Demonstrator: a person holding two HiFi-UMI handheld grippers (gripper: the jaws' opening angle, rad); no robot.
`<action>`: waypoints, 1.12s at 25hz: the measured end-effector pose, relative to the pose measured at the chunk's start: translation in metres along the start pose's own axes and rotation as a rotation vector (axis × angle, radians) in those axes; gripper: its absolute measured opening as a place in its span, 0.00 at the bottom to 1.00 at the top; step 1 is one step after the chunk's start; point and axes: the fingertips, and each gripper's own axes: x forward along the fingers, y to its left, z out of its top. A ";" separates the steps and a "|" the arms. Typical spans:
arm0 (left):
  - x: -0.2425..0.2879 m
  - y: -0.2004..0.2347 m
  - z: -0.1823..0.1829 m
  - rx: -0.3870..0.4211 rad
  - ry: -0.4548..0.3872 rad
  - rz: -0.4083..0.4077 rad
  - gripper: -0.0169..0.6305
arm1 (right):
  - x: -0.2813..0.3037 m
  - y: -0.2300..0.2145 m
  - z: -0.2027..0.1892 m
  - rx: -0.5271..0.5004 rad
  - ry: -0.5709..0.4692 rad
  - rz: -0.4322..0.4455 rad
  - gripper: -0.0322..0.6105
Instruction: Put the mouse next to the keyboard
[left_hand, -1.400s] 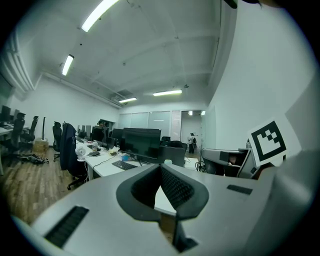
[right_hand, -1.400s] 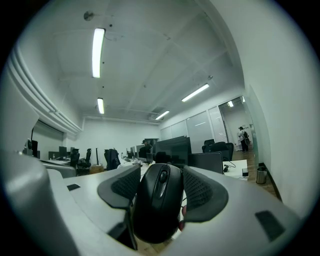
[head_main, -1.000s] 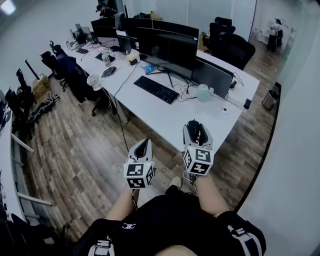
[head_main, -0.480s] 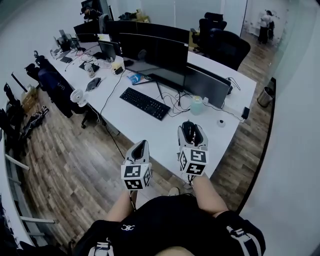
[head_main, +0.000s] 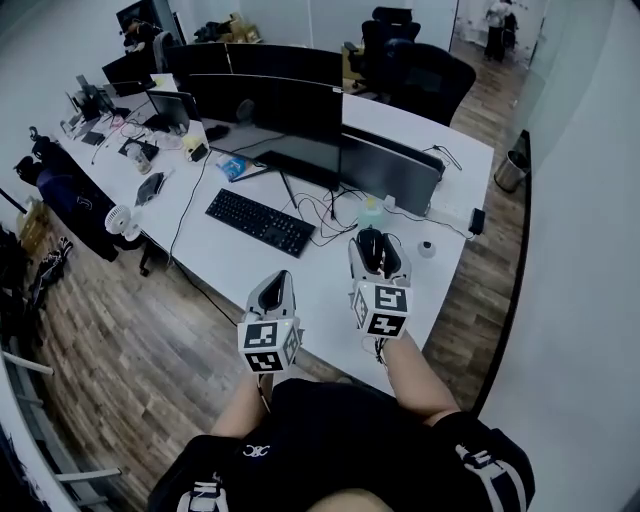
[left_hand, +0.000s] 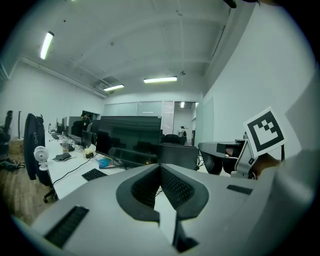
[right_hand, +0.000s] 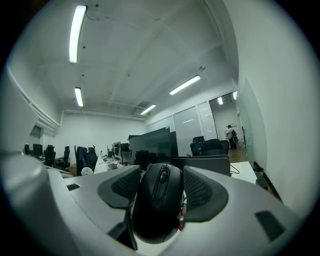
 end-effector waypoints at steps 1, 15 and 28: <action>0.008 0.001 0.000 0.000 0.005 -0.008 0.05 | 0.006 -0.003 0.000 -0.002 0.003 -0.009 0.50; 0.124 0.045 0.008 0.026 0.060 -0.197 0.05 | 0.100 -0.022 -0.045 0.041 0.112 -0.184 0.49; 0.194 0.104 -0.001 0.011 0.114 -0.297 0.05 | 0.176 -0.014 -0.134 0.091 0.322 -0.316 0.49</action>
